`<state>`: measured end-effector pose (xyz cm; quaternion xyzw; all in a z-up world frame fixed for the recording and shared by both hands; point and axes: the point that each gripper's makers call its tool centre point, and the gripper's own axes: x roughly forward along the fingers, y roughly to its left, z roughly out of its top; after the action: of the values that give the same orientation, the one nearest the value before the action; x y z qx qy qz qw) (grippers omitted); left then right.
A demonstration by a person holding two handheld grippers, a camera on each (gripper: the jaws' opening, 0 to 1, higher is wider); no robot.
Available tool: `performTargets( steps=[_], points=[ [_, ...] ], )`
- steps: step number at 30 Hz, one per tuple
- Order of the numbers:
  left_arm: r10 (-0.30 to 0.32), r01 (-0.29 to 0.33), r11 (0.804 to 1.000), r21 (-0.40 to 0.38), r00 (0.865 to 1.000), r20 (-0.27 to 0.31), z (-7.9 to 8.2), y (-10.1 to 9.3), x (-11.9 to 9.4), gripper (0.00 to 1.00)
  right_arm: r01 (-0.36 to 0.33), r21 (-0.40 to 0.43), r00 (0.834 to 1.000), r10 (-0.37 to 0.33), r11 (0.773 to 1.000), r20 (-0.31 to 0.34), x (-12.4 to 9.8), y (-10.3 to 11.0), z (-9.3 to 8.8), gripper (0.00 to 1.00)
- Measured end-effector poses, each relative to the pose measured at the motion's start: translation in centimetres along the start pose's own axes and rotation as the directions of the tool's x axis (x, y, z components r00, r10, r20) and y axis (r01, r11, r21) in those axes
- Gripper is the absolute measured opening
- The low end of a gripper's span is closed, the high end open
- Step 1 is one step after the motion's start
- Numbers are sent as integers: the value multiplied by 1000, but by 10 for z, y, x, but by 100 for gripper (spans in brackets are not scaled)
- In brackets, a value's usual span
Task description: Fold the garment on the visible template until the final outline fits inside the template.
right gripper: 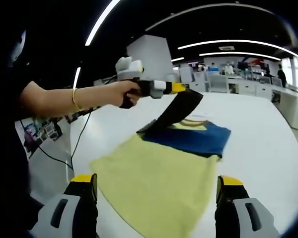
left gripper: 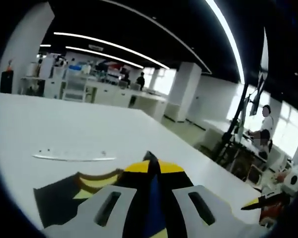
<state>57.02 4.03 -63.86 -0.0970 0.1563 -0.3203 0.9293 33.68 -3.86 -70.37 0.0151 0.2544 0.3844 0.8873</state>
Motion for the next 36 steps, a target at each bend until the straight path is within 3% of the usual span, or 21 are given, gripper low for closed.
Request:
performTargets(
  steps=[11,15,20,36],
  points=[
    [-30,30,999,10,999,-14,-3,-23,26,1,19,19,1000,-19,1000,2,-5,-8,-5,99],
    [-31,31,999,3,999,-25,-11,-26,31,1,25,26,1000,-26,999,3,-7,-9,-6,99],
    [-37,40,998,38,996,-76,-34,-34,37,1,29,30,1000,-30,999,6,-8,-11,-5,99],
    [-67,70,997,13,981,-184,-106,-58,53,2,43,47,999,-44,998,15,-11,-17,-8,98]
  ],
)
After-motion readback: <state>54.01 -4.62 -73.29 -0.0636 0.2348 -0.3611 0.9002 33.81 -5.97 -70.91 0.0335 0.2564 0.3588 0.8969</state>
